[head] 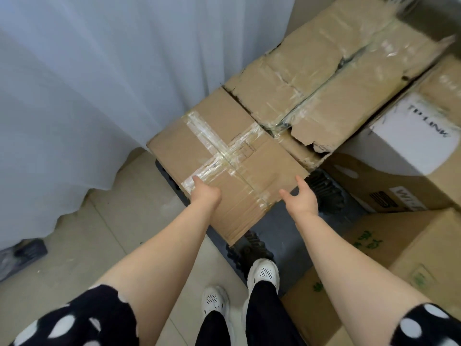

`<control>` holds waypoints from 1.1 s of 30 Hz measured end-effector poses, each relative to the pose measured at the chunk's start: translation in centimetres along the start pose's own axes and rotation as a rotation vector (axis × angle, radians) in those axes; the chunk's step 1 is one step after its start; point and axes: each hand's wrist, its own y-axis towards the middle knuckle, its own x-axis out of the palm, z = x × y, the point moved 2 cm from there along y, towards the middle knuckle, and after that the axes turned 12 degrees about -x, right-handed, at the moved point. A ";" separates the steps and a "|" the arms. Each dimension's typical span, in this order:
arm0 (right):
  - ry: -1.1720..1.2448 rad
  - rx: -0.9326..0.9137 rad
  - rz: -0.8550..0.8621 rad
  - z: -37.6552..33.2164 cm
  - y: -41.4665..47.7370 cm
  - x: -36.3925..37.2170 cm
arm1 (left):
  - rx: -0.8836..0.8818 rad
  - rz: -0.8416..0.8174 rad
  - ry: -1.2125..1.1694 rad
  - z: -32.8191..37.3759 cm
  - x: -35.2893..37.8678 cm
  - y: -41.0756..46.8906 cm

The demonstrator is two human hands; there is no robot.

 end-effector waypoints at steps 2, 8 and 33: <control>-0.045 -0.060 -0.002 -2.3 -1.7 -2.5 | 0.143 -0.036 0.180 0.9 -0.7 -2.9; -0.134 -0.180 0.051 -7.5 -8.1 -9.5 | 0.506 -0.022 0.538 3.4 -3.7 -12.5; -0.361 -0.057 0.423 11.6 -35.3 -43.2 | 1.220 0.074 1.140 -2.8 13.4 -49.6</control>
